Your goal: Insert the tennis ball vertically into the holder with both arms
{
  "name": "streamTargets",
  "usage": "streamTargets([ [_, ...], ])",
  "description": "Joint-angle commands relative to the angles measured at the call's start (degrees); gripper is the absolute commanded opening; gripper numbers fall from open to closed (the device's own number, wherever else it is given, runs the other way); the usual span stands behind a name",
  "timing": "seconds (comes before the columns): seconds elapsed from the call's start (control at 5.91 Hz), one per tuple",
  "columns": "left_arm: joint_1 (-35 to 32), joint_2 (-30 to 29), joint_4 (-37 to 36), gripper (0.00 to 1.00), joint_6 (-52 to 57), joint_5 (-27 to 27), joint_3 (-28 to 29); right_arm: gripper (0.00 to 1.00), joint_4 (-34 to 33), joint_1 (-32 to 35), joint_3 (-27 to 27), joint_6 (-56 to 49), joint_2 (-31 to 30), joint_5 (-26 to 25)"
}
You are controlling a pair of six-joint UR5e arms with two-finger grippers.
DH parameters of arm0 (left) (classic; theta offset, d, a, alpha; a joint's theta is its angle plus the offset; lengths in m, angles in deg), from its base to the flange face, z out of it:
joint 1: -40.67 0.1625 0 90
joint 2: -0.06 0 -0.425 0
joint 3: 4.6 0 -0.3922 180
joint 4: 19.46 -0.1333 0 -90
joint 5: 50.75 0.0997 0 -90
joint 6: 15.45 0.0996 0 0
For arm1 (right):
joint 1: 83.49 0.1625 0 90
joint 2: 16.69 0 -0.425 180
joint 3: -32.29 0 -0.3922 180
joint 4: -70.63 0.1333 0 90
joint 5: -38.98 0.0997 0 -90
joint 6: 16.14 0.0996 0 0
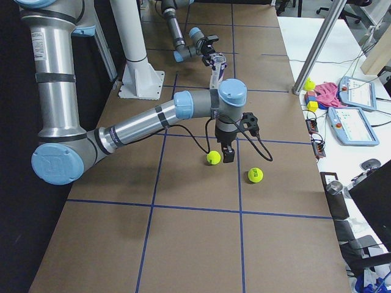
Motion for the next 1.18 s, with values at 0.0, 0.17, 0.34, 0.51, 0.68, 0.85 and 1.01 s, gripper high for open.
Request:
streamTargets([
  [0.0, 0.0, -0.3, -0.11, 0.91, 0.0, -0.06, -0.15, 1.0, 2.67, -2.13, -0.4, 3.86, -0.57, -0.05],
  [0.17, 0.0, -0.3, -0.11, 0.91, 0.09, -0.06, -0.15, 1.0, 9.05, -4.92, -0.4, 9.72, -2.75, -0.13],
  [0.34, 0.0, -0.3, -0.2, 0.91, 0.09, -0.06, -0.15, 1.0, 16.51, -8.61, -0.23, 16.05, -5.29, -0.66],
  [0.51, 0.0, -0.3, -0.28, 0.91, 0.26, -0.06, -0.15, 1.0, 23.19, -12.82, 0.04, 23.24, -6.45, -3.1],
  [0.68, -0.09, -0.3, -0.28, 0.91, 0.35, -0.06, -0.15, 1.0, 28.74, -17.13, 0.65, 30.45, -6.46, -5.91],
  [0.85, -0.09, -0.3, -0.28, 0.91, 0.35, -0.06, -0.15, 1.0, 34.8, -21.35, 2.48, 35.48, -6.46, -10.2],
  [1.01, -0.09, -0.3, -0.28, 0.91, 0.44, -0.06, -0.15, 1.0, 43.48, -24.87, 6.94, 40.06, -6.37, -13.55],
])
